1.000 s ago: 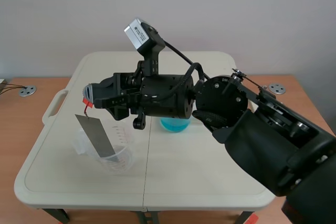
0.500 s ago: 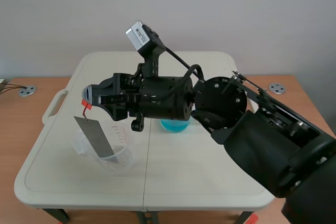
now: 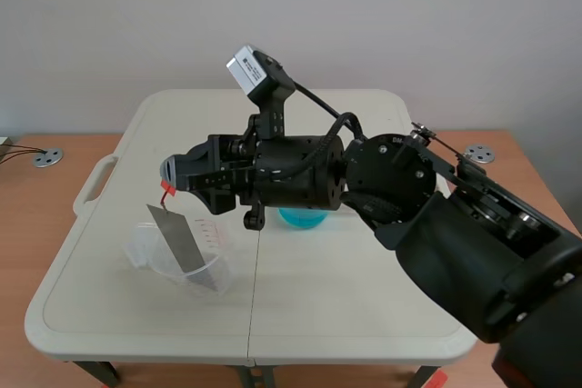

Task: Hold the metal plate by the orange handle, dip it into the blue solution, take it out and point at it, then put the plate back in the beaker on the left.
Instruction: 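Return to the home posture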

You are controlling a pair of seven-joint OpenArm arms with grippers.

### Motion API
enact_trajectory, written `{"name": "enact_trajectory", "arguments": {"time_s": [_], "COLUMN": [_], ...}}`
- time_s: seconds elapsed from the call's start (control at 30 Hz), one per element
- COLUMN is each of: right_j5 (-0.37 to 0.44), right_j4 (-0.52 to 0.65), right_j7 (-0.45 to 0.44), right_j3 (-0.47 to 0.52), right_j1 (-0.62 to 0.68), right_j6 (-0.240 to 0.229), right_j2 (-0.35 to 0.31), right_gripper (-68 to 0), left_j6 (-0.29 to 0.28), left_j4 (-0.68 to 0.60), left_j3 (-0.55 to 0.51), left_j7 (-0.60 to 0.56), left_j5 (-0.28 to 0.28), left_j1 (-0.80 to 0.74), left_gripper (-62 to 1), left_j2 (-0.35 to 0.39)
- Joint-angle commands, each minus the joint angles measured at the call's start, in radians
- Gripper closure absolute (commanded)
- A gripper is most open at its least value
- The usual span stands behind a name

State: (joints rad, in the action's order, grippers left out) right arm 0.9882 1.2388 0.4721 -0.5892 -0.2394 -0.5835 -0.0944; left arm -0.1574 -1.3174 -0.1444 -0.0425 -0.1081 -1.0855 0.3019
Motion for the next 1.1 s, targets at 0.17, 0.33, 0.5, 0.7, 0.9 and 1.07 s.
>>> {"name": "enact_trajectory", "arguments": {"time_s": [0.17, 0.33, 0.5, 0.7, 0.9, 1.07], "right_j5": [-0.051, -0.085, -0.100, -0.112, -0.184, -0.240], "right_j4": [0.011, 0.011, 0.011, 0.011, 0.011, 0.014], "right_j7": [-0.015, -0.014, -0.016, -0.018, -0.024, -0.079], "right_j3": [0.076, 0.101, 0.122, 0.154, 0.187, 0.198], "right_j1": [-0.016, -0.016, -0.024, -0.039, -0.040, -0.040], "right_j6": [-0.004, -0.004, -0.004, 0.013, 0.015, 0.015], "right_j2": [0.000, 0.000, 0.000, 0.000, -0.004, -0.037], "right_gripper": [-14.4, -33.0, -44.1, -57.7, -66.5, -66.5], "left_j6": [-0.003, -0.003, -0.003, -0.002, -0.002, -0.003], "left_j4": [-0.009, -0.009, -0.009, -0.006, -0.005, -0.005], "left_j3": [-0.002, -0.002, -0.002, -0.002, -0.002, -0.002], "left_j7": [-0.010, -0.009, -0.010, 0.006, 0.007, 0.009], "left_j5": [0.001, 0.005, 0.054, 0.075, 0.075, 0.075], "left_j1": [0.003, 0.003, 0.005, 0.006, 0.006, 0.006], "left_gripper": [-1.6, -1.7, -11.6, -62.3, -62.3, -62.3], "left_j2": [-0.002, -0.002, -0.002, -0.002, -0.002, -0.002]}}
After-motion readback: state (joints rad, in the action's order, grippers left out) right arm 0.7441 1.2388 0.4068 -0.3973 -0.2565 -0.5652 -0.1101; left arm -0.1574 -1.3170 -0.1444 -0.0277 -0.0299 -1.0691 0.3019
